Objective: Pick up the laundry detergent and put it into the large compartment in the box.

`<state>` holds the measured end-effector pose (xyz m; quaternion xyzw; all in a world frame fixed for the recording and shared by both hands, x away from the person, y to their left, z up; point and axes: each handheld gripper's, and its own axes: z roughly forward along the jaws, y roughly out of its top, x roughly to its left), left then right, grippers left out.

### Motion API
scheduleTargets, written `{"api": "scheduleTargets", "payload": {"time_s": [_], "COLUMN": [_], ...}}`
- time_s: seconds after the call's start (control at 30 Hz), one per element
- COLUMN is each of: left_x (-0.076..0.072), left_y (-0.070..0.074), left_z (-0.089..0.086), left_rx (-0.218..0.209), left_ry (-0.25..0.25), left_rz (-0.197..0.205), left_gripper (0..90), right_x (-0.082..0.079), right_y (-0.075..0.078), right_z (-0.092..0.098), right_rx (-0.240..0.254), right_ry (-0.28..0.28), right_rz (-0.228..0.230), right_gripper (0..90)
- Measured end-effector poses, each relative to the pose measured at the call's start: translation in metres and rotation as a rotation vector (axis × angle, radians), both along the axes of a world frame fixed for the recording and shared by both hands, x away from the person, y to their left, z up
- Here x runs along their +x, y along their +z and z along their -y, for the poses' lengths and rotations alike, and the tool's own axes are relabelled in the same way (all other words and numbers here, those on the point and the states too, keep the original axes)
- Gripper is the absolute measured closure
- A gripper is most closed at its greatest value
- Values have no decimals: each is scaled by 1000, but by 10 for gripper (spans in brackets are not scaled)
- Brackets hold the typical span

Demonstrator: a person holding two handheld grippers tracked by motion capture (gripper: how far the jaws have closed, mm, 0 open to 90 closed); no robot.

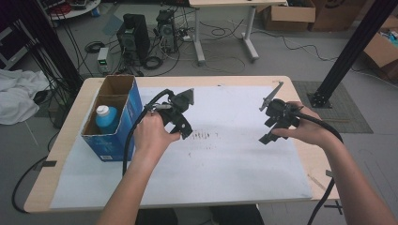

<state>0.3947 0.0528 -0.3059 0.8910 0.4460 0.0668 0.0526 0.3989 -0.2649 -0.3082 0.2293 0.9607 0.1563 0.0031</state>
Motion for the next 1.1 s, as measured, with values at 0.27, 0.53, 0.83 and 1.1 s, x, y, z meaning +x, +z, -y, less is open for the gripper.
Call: {"api": "scheduleTargets", "payload": {"time_s": [0.27, 0.53, 0.83, 1.1], "left_x": [0, 0, 1, 1], "left_y": [-4, -5, -6, -6], "left_z": [0, 1, 2, 1], "left_rx": [2, -2, 4, 5], "left_ry": [-1, -3, -2, 1], "left_rz": [-4, -2, -7, -7], "left_gripper": [158, 157, 158, 158], "right_x": [0, -1, -1, -2], "right_y": [0, 0, -1, -1], "right_z": [-4, -4, -2, -2], "right_rx": [-7, -11, -13, -15], "right_ry": [7, 7, 0, 0], "right_rz": [1, 2, 0, -3], "right_gripper": [209, 209, 209, 208]}}
